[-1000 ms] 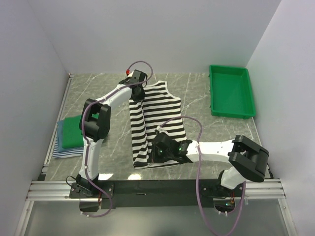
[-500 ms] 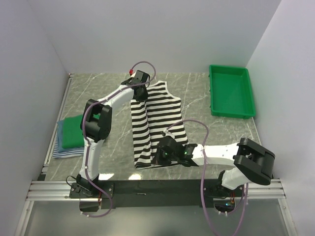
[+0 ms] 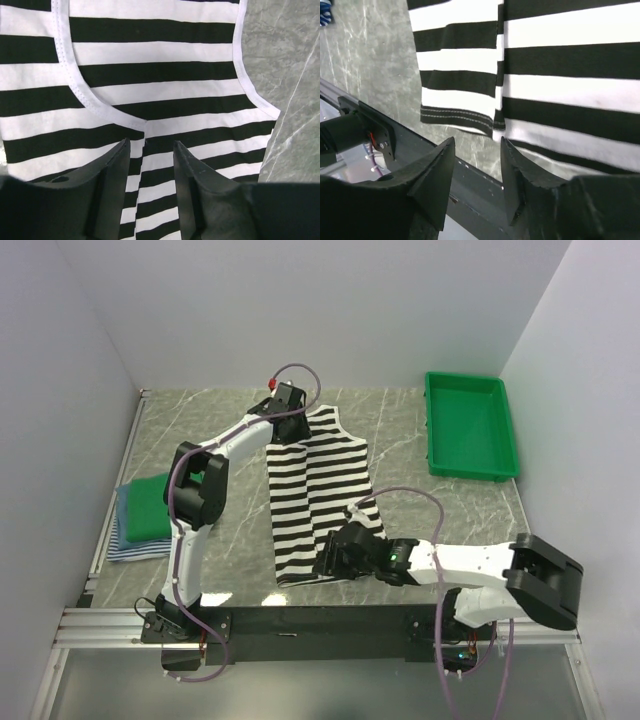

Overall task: Fold and stack the tank tops
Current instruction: Fold the tank top

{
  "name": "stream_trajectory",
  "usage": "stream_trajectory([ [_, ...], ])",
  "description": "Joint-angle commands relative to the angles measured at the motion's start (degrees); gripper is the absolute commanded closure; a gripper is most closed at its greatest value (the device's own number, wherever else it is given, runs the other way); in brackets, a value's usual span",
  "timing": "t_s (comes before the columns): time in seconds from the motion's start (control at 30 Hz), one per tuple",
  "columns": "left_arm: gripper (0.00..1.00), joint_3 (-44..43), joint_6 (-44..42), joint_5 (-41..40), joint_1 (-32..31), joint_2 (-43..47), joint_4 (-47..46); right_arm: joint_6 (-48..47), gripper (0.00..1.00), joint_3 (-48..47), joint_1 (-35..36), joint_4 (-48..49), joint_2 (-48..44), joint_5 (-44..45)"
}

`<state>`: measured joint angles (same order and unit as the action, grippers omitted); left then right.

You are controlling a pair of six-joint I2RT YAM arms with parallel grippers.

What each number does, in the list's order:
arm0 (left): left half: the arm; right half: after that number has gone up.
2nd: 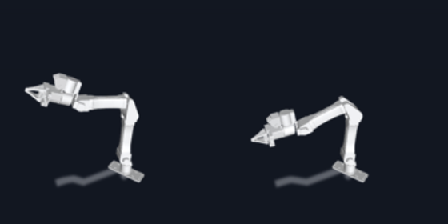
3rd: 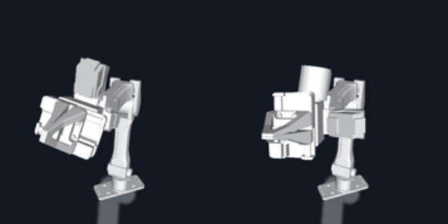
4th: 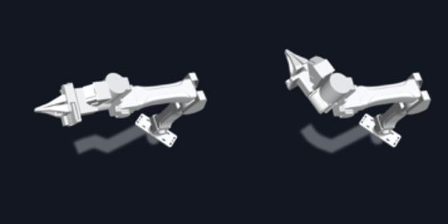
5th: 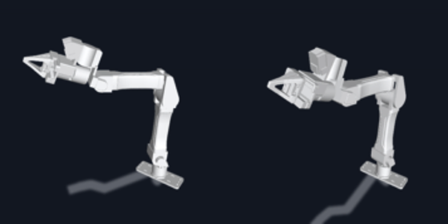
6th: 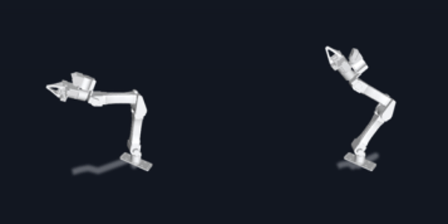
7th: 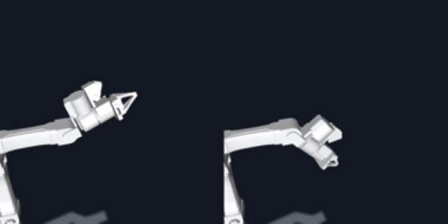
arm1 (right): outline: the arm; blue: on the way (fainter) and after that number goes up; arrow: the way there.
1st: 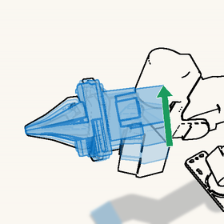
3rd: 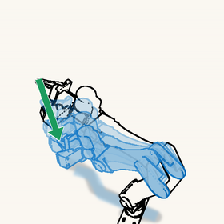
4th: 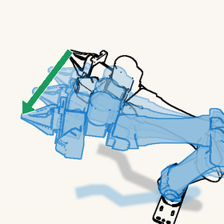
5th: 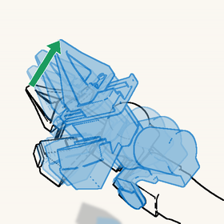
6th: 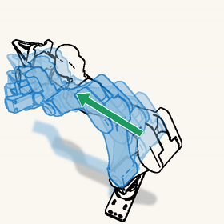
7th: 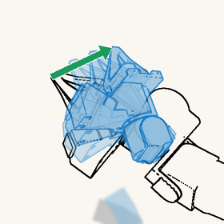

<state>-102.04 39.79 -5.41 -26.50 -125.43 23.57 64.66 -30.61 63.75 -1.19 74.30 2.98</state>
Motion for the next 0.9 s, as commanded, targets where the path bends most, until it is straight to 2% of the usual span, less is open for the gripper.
stream_trajectory([
  [0.0, 0.55, 1.92, -0.33, -0.56, 0.66, 6.59, -1.87, -1.55, 0.51, -3.57, 0.85, -8.09, -4.78, 7.11],
  [0.13, 0.74, 6.05, 5.02, -1.00, 4.96, 8.18, 0.16, -9.26, 0.54, -10.07, 0.85, -9.18, -2.07, 8.80],
  [0.17, 0.76, 6.93, 5.38, -0.92, 5.75, 8.27, 0.07, -10.86, 0.55, -11.82, 0.94, -8.92, -0.40, 8.36],
  [0.3, 0.85, 9.14, 4.86, 3.02, 9.36, 6.08, -1.16, -16.40, 0.60, -22.27, 0.85, -10.06, 13.02, 5.81],
  [0.47, 0.87, 6.16, 0.91, 4.97, 10.68, 0.72, -0.90, -19.22, 0.62, -26.42, 1.03, -9.79, 23.23, 4.05],
  [0.63, 0.88, 1.76, 0.99, 3.91, 12.79, -3.68, 2.35, -20.01, 0.65, -26.34, 3.13, -10.85, 26.06, 2.82],
  [0.87, 0.88, -4.74, 0.73, 4.97, 15.60, -7.72, 4.28, -20.81, 0.64, -37.39, 8.76, -16.21, 34.84, 2.30],
])
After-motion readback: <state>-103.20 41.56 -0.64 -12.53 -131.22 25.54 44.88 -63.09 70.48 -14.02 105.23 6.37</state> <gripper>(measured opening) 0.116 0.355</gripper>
